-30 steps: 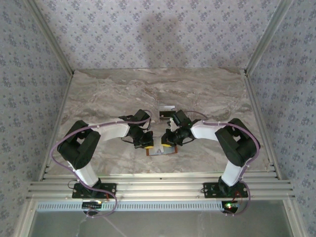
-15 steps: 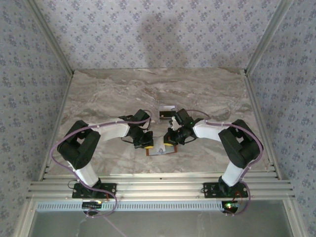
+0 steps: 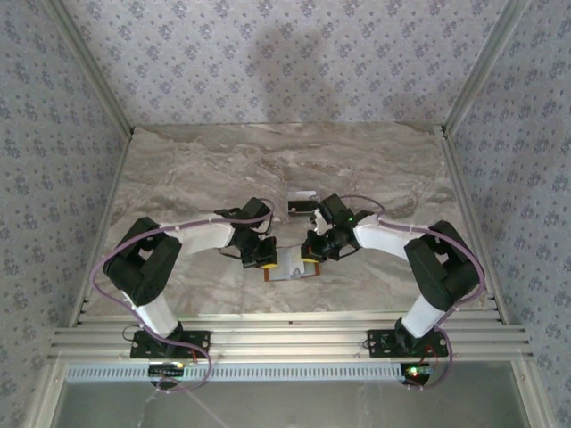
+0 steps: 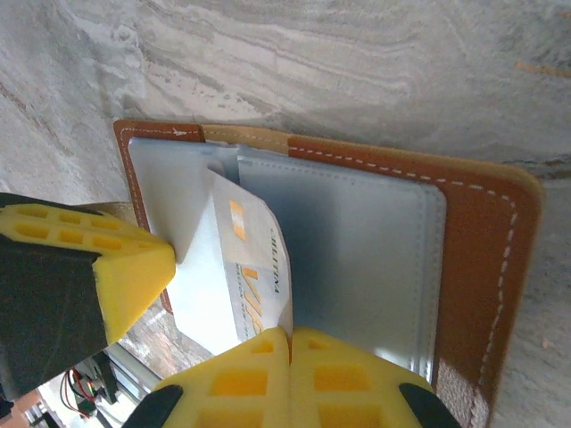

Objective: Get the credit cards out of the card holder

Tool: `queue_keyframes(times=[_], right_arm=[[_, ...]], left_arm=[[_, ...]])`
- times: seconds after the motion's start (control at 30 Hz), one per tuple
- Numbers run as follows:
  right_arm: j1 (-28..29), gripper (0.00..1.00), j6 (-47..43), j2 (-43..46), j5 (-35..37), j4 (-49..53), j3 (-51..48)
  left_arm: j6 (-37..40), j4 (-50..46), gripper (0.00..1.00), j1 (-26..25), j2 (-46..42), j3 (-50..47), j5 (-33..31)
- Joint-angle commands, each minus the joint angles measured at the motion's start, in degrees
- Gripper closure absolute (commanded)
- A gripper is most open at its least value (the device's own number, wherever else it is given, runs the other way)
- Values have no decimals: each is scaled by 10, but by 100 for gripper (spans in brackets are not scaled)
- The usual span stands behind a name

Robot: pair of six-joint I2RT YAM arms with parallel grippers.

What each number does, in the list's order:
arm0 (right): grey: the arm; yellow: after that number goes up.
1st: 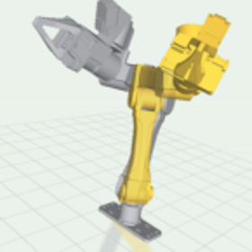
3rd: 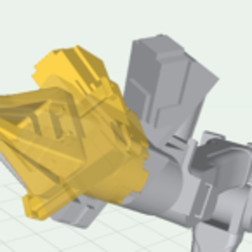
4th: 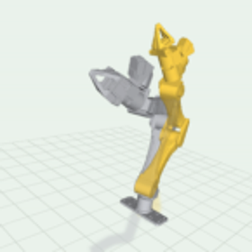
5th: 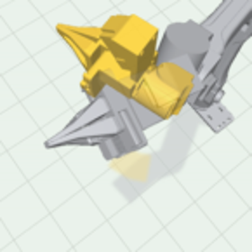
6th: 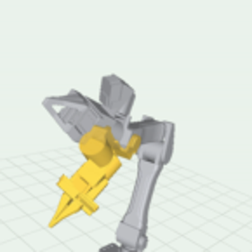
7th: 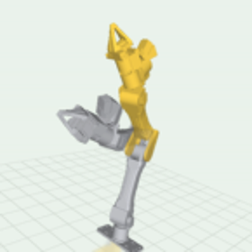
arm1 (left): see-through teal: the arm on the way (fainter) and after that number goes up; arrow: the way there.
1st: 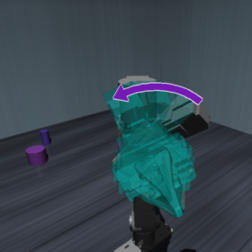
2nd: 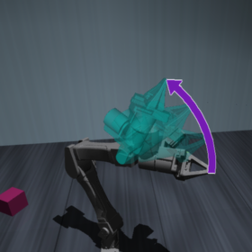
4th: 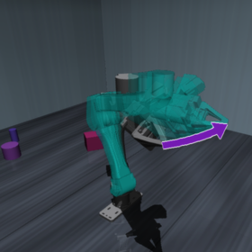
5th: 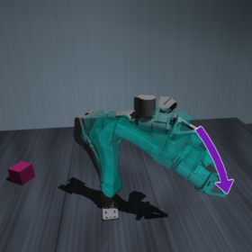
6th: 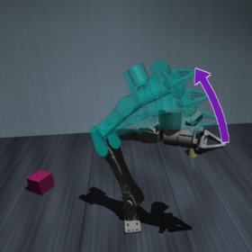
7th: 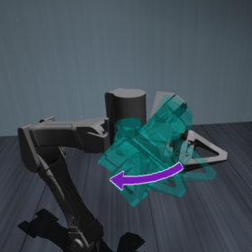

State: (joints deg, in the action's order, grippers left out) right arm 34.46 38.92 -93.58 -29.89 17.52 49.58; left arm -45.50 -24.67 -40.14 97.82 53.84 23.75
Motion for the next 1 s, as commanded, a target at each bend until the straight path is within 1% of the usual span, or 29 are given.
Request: queue_keyframes(times=[0.0, 0.3, 0.37, 0.6, 0.67, 0.73, 0.9, 0.97], right_arm=[[-4, 97, -24, 16, 22, 59, 17], [-3, 100, -24, 45, 28, 103, 47], [-3, 100, -43, 51, 31, 114, 53], [-5, 100, -53, 68, 36, 143, 70], [-8, 100, -73, 62, 22, 154, 78], [-15, 100, -137, 46, 6, 199, 109], [-13, 100, -324, 28, 63, 345, 210], [-17, 100, -392, 22, 78, 386, 234]], left_arm=[[10, -35, 94, -3, -3, 5, -21], [9, -38, 94, -3, -1, 8, -21], [10, -39, 94, -2, -2, 8, -21], [11, -39, 94, -2, -1, 12, -22], [10, -38, 94, -3, 0, 12, -21], [10, -38, 94, -3, 1, 13, -21], [11, -37, 94, -3, 1, 11, -21], [10, -33, 94, -4, 3, 11, -20]])
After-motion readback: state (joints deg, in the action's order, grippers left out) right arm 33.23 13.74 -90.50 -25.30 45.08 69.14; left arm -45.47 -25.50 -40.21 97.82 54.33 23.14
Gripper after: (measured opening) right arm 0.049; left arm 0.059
